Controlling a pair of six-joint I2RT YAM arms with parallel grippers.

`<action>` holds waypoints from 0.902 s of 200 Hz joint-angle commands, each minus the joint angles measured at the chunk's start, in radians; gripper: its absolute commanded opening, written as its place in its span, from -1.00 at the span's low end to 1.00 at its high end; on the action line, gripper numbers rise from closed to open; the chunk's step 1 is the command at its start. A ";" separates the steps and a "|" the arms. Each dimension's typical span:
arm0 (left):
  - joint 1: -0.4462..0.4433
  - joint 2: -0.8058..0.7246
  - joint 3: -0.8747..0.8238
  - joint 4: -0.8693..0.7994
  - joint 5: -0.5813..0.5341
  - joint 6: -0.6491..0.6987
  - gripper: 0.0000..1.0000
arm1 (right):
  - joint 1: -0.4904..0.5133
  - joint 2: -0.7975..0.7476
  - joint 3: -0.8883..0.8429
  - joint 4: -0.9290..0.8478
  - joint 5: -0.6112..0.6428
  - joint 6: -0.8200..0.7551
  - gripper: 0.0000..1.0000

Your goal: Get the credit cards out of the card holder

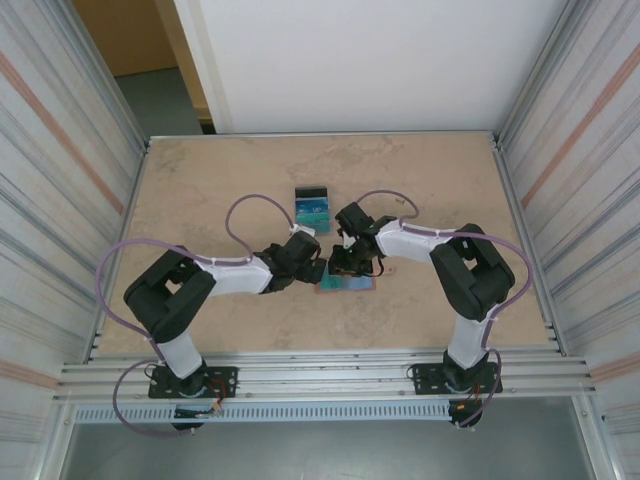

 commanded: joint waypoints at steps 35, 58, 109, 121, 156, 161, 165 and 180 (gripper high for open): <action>-0.018 0.014 0.023 -0.085 -0.038 0.025 0.97 | -0.090 -0.037 -0.155 0.275 -0.261 0.077 -0.47; -0.020 0.013 0.029 -0.095 -0.046 0.030 0.97 | -0.122 -0.037 -0.198 0.367 -0.336 0.107 -0.49; -0.027 0.015 0.036 -0.104 -0.052 0.030 0.97 | -0.159 -0.034 -0.241 0.456 -0.408 0.138 -0.65; -0.027 0.019 0.040 -0.107 -0.051 0.030 0.97 | -0.166 -0.035 -0.246 0.468 -0.419 0.142 -0.70; -0.029 0.020 0.046 -0.108 -0.054 0.031 0.97 | -0.174 -0.031 -0.255 0.485 -0.430 0.143 -0.83; -0.029 0.020 0.046 -0.108 -0.056 0.031 0.97 | -0.175 -0.029 -0.256 0.485 -0.431 0.142 -0.84; -0.029 0.019 0.046 -0.109 -0.056 0.032 0.97 | -0.175 -0.028 -0.256 0.485 -0.429 0.142 -0.85; -0.029 0.017 0.047 -0.111 -0.056 0.032 0.97 | -0.180 -0.028 -0.260 0.487 -0.428 0.142 -0.89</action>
